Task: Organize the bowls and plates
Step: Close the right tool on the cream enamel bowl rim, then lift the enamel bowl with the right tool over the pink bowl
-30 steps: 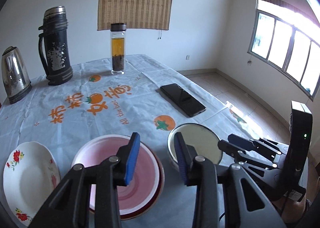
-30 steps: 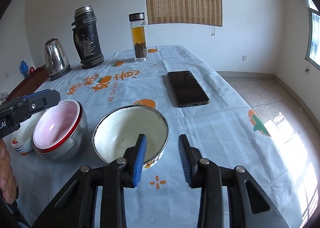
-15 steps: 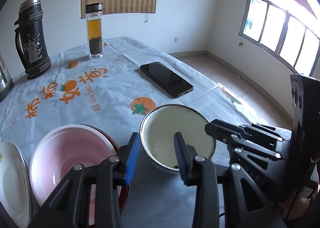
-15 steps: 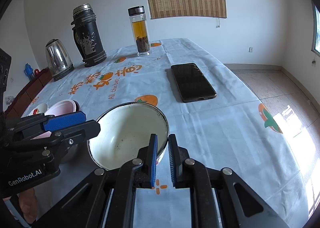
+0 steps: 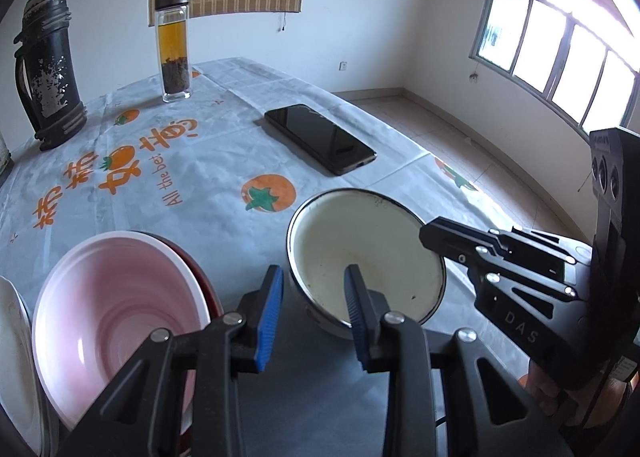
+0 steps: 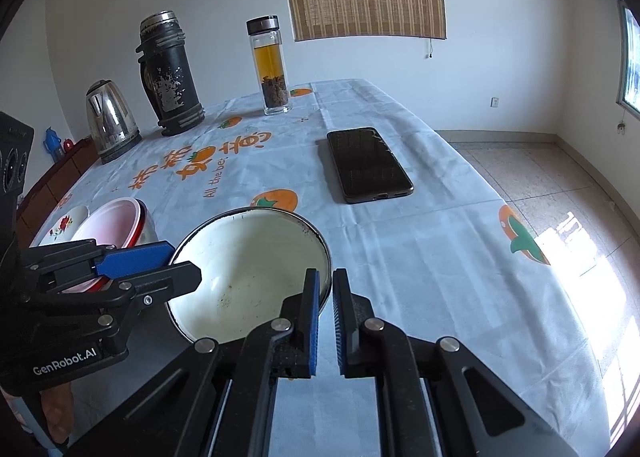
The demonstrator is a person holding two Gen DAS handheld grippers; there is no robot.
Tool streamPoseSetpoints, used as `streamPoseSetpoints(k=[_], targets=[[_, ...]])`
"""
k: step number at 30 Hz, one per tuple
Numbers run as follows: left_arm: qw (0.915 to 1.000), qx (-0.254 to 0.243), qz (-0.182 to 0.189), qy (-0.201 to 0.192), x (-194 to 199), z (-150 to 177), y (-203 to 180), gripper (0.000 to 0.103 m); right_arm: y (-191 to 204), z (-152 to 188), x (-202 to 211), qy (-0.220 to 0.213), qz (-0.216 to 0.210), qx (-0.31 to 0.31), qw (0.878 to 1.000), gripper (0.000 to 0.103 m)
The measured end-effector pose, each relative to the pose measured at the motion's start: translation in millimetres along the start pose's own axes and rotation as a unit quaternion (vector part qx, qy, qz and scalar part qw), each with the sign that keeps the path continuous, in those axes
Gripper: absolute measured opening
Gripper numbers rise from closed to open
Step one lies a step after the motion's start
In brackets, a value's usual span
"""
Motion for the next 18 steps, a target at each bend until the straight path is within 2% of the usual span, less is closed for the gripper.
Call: streamPoseSetpoints(k=[6, 9, 14, 18], targets=[[0.9999, 0.004, -0.011, -0.003, -4.2, -2.2, 2.9, 0.021, -1.4, -1.2, -1.5, -0.004, -0.004, -0.010, 1.000, 0.008], [0.9999, 0.004, -0.015, -0.005, -4.9, -2.1, 2.6, 0.021, -1.9, -1.3, -2.8, -0.002, -0.008, -0.013, 1.000, 0.011], [0.9992, -0.006, -0.039, -0.011, -5.8, -0.9, 0.7, 0.017, -4.3, -1.5, -4.0, -0.005, -0.018, -0.030, 0.999, 0.010], [0.9992, 0.003, -0.036, -0.020, -1.0, -2.1, 4.2, 0.012, -4.8, -1.1, 0.3, -0.016, -0.020, -0.040, 0.999, 0.010]])
Point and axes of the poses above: each gripper's, at about its wrist camera, not at the fingertips, and x roughly against the way its jaws point, y to its left, z to its underside, the point moved 6 cm from there along -x, roughly the way its jaws point, and after that the axes turned 1 degree about -y, right-handed, at the moved point
